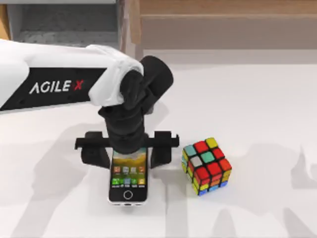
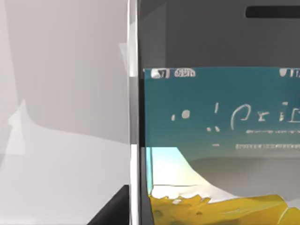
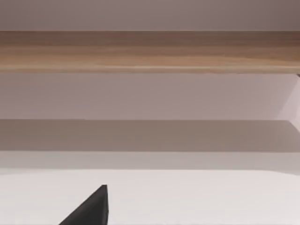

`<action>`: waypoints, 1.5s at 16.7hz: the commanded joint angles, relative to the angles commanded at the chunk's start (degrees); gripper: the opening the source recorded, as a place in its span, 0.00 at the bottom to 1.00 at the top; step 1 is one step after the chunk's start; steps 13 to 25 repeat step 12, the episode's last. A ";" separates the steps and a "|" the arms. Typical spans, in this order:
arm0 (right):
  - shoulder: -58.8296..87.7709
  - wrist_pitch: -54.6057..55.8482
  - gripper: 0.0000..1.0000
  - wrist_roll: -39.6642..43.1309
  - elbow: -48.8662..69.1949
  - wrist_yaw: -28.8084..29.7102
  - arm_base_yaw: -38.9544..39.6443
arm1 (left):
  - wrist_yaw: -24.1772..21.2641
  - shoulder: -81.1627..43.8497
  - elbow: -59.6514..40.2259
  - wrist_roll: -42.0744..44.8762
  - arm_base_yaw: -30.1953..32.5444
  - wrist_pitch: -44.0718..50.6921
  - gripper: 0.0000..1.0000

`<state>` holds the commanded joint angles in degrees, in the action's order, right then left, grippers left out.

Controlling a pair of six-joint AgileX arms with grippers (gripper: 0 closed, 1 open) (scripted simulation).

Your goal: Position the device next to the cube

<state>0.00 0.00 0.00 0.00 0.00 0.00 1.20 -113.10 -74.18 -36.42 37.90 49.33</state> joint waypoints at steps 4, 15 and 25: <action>0.00 0.00 1.00 0.00 0.00 0.00 0.00 | 0.00 0.00 0.00 0.00 0.00 0.00 0.83; 0.00 0.00 1.00 0.00 0.00 0.00 0.00 | 0.00 0.00 0.00 0.00 0.00 0.00 1.00; 0.00 0.00 1.00 0.00 0.00 0.00 0.00 | 0.00 0.00 0.00 0.00 0.00 0.00 1.00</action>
